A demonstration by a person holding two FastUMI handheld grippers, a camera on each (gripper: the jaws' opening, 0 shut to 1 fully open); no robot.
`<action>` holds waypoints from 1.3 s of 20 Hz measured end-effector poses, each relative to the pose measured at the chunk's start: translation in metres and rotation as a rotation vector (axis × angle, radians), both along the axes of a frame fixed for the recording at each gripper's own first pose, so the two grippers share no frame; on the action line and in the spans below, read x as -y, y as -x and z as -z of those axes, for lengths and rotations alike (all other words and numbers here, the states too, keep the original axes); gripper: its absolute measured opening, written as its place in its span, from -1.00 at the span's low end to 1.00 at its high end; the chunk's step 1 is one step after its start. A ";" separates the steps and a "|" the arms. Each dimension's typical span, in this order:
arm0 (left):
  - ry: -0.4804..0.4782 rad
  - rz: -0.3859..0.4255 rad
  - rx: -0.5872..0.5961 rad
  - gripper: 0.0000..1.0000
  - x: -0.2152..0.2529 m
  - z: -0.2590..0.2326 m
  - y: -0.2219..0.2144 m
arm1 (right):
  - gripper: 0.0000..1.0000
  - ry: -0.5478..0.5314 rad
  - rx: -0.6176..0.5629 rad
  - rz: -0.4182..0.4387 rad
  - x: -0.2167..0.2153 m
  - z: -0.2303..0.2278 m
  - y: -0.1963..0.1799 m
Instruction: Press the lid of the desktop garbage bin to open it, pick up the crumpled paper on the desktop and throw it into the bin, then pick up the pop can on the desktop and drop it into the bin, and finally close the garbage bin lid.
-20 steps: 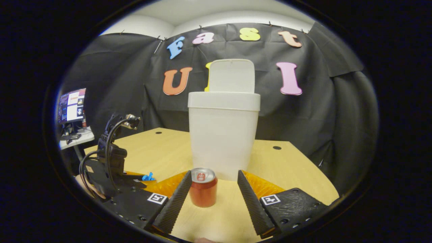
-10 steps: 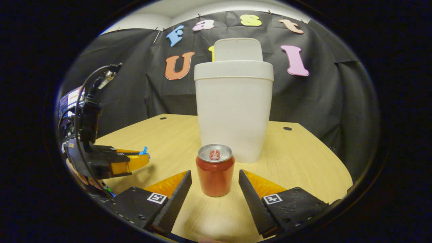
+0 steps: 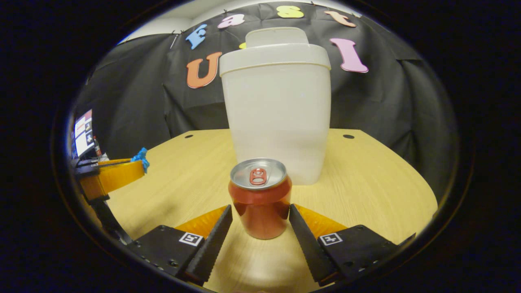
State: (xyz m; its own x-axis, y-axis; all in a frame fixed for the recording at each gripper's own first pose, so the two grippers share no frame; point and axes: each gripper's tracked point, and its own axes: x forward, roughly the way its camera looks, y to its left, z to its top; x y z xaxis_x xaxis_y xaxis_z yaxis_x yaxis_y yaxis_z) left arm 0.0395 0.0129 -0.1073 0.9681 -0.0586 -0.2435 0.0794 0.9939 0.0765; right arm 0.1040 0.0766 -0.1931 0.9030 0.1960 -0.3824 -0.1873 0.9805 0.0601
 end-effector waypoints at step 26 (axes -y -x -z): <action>0.065 0.023 0.215 -0.50 -0.009 -0.091 0.024 | 0.59 -0.010 0.371 -0.022 0.042 -0.167 0.066</action>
